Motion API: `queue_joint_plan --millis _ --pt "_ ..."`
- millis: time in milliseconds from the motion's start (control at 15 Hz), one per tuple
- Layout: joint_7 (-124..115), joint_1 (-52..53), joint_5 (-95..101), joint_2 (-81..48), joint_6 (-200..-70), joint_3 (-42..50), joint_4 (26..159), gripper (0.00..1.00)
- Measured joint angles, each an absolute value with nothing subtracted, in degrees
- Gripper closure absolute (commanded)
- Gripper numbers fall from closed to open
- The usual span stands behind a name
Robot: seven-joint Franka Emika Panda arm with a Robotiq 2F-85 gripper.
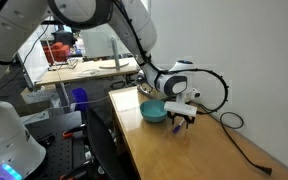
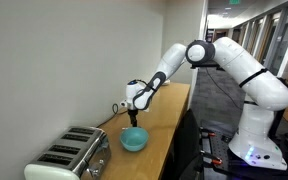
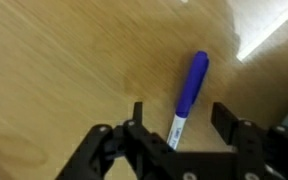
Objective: Place the blue pen inside the blue bowl
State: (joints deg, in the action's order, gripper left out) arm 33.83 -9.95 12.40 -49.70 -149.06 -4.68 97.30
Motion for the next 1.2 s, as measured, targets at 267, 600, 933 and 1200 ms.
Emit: queue_joint_plan --millis 267,600,933,1200 --pt "33.8 -10.1 12.4 -49.8 -149.1 -4.7 97.3 0.86" --pt "33.8 -11.0 12.1 -50.0 -148.9 -5.3 97.3 0.96" --pt "33.8 -11.9 12.1 -49.3 -148.9 -5.3 97.7 0.96" --pt "33.7 -12.7 12.0 -44.9 -148.8 -5.3 100.8 0.96"
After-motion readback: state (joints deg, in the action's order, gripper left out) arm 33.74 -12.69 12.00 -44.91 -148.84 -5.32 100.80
